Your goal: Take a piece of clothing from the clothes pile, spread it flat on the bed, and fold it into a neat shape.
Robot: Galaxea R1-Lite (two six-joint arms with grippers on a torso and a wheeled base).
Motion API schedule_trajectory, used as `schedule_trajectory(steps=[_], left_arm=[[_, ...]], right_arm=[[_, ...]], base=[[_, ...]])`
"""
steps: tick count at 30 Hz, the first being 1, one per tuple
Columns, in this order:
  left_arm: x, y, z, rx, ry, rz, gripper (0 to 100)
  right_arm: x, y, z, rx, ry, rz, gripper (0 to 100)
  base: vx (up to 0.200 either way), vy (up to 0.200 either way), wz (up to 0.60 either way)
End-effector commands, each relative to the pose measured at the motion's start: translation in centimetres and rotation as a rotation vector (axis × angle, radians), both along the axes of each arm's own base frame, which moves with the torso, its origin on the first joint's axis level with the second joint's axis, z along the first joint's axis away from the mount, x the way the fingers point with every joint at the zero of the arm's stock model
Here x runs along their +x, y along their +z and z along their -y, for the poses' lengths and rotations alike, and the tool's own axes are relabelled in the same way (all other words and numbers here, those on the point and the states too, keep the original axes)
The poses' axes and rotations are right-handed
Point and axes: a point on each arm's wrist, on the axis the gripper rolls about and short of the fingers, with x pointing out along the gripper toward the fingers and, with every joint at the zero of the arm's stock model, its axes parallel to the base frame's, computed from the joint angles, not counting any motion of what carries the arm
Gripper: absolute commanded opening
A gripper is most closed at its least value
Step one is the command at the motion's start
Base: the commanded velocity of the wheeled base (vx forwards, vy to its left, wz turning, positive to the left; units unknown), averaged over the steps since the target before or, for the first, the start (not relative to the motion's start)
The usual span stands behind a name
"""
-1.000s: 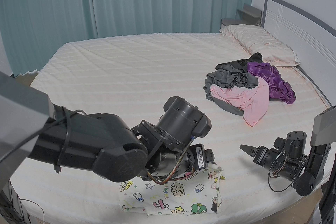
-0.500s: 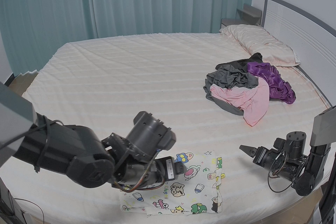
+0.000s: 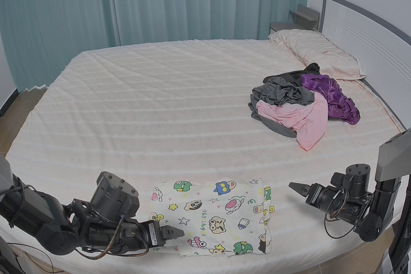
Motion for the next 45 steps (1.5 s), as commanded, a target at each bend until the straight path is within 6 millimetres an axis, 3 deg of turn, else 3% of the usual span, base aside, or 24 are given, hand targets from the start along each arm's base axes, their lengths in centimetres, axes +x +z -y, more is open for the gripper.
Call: schedule_trajectory(steps=[1,14,21,26,35,45], left_arm=[[-0.8,-0.4,-1.9,-0.001,0.040,-0.016,100],[-1.2,-1.3,-3.1,-0.099,0.039,-0.067,100],[-0.4,-1.3,-4.6,-0.158,0.086,-0.081,100],[-0.5,-1.4,-4.8,-0.163,0.083,-0.088,100],[0.1,-2.2,-4.7,-0.165,0.093,-0.098,100],[0.4,-2.4,-4.8,-0.167,0.101,-0.098,100]], right_arm=[[-0.1,-0.8,-0.4,-0.003,0.016,-0.029,100],[-0.5,-1.3,-1.0,0.018,0.030,-0.070,100],[-1.5,-1.4,-1.9,0.031,0.072,-0.098,100],[-2.1,-1.5,-2.3,0.032,0.113,-0.118,100],[-4.2,-2.7,-2.8,0.027,0.239,-0.233,100],[-4.3,-3.5,-2.8,0.014,0.259,-0.273,100]], base=[[0.000,0.000,0.00],[0.000,0.000,0.00],[0.000,0.200,0.00],[0.000,0.200,0.00],[0.000,0.000,0.00],[0.000,0.000,0.00]])
